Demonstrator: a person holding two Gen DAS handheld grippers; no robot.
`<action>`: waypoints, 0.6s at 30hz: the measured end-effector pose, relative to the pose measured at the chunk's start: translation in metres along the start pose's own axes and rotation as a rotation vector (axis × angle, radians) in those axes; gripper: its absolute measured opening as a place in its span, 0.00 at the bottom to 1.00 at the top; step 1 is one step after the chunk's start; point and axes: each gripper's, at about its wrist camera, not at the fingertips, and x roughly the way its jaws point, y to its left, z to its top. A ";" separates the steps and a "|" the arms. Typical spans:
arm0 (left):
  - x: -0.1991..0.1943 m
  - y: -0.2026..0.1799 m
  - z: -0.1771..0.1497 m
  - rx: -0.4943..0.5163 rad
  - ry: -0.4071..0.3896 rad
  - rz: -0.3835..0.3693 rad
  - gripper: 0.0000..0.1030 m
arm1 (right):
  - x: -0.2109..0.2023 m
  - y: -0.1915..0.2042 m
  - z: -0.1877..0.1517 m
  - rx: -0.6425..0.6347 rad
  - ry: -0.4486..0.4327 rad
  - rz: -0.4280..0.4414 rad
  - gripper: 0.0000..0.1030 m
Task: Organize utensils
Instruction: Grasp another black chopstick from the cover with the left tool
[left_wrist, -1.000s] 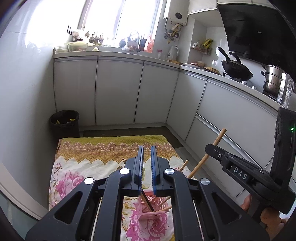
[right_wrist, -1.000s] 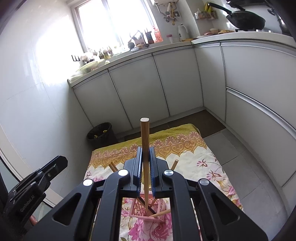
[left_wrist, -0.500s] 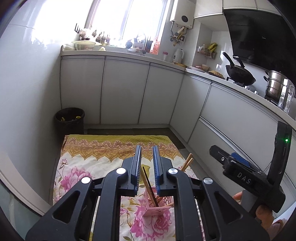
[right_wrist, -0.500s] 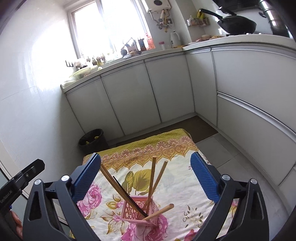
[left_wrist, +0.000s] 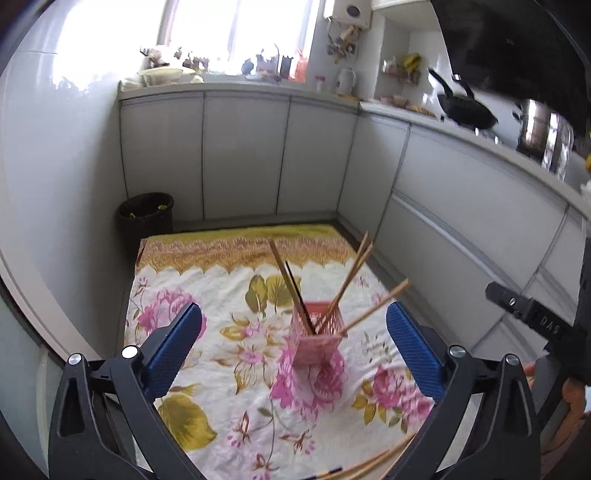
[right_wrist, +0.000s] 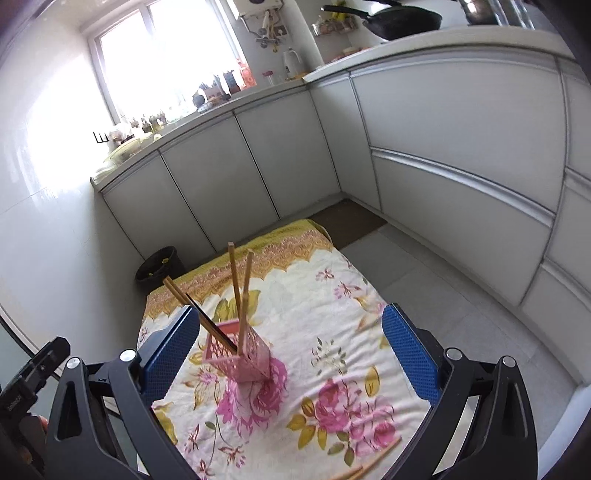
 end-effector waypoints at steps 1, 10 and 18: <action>0.004 -0.003 -0.007 0.043 0.045 0.004 0.93 | -0.005 -0.010 -0.011 0.015 0.028 -0.010 0.93; 0.072 -0.052 -0.096 0.526 0.482 -0.023 0.93 | -0.012 -0.079 -0.116 0.146 0.306 -0.026 0.93; 0.119 -0.077 -0.171 0.796 0.813 -0.096 0.38 | 0.017 -0.124 -0.160 0.291 0.500 -0.016 0.93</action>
